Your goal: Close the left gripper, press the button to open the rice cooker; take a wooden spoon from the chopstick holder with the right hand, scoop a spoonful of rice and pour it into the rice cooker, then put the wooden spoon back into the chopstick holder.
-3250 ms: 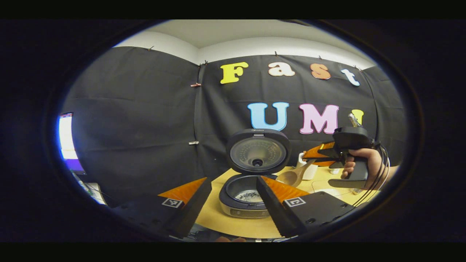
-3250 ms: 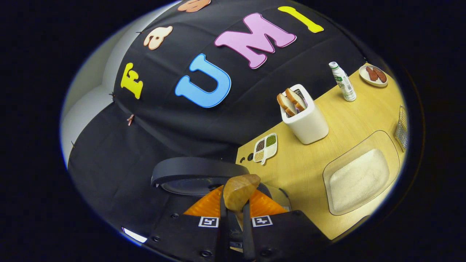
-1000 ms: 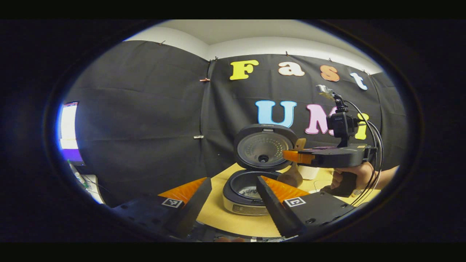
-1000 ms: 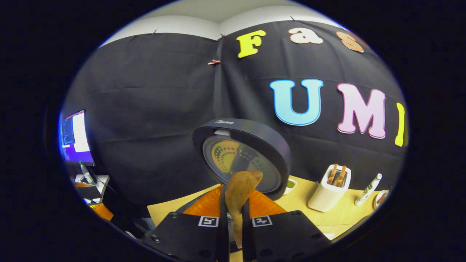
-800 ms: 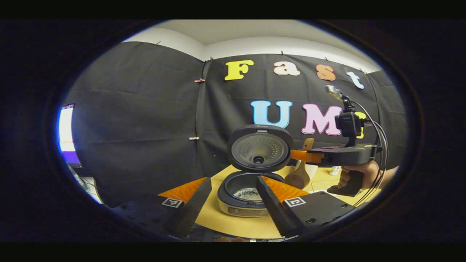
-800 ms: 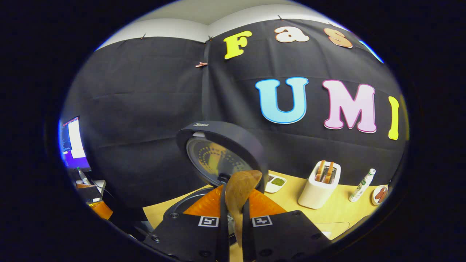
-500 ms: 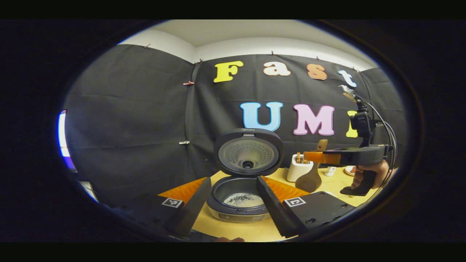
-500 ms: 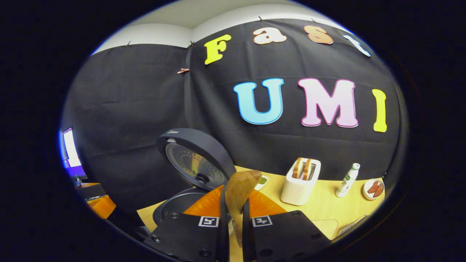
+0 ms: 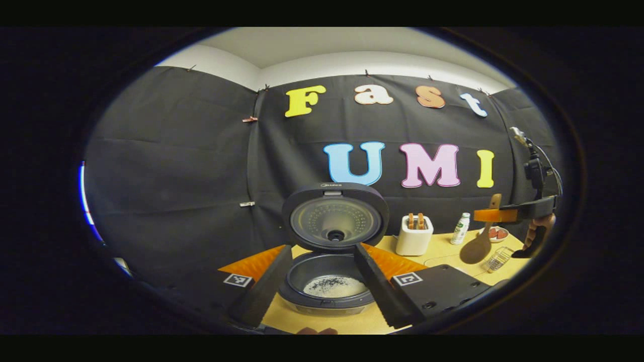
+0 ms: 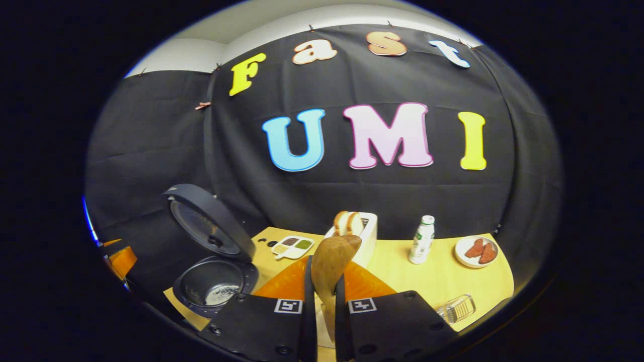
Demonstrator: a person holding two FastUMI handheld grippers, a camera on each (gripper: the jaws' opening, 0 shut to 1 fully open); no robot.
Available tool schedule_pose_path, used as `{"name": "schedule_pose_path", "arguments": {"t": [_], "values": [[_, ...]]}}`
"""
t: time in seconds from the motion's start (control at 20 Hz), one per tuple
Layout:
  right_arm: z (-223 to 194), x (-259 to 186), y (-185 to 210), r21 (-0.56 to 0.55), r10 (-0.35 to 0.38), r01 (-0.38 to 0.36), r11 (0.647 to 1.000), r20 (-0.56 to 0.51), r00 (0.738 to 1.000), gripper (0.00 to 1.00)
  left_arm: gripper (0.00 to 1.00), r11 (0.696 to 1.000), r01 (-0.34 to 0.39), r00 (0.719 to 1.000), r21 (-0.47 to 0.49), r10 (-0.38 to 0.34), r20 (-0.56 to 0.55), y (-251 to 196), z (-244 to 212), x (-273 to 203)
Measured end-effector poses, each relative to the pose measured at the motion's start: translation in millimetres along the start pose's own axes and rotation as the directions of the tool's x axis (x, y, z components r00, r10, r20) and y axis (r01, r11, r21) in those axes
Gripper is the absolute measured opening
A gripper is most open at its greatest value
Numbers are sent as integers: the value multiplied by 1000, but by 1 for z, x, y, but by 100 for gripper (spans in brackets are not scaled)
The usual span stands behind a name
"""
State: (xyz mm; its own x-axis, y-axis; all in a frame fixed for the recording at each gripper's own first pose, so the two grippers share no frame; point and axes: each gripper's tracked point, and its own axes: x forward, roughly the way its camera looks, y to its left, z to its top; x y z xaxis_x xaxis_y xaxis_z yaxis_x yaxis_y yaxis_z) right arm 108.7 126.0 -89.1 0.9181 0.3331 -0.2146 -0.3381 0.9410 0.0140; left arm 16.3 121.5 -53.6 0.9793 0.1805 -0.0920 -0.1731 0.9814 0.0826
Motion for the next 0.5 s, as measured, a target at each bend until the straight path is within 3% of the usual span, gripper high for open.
{"name": "schedule_pose_path", "arguments": {"t": [0.25,0.5], "values": [[-4,-8,-76,-4,-124,124,992,-12,992,18,86,1000,15,1000,16,-15,9,-15,6,14],[-17,-24,-152,-13,-252,251,968,-33,967,18,86,999,41,999,-1,-41,-1,-36,7,26]]}}
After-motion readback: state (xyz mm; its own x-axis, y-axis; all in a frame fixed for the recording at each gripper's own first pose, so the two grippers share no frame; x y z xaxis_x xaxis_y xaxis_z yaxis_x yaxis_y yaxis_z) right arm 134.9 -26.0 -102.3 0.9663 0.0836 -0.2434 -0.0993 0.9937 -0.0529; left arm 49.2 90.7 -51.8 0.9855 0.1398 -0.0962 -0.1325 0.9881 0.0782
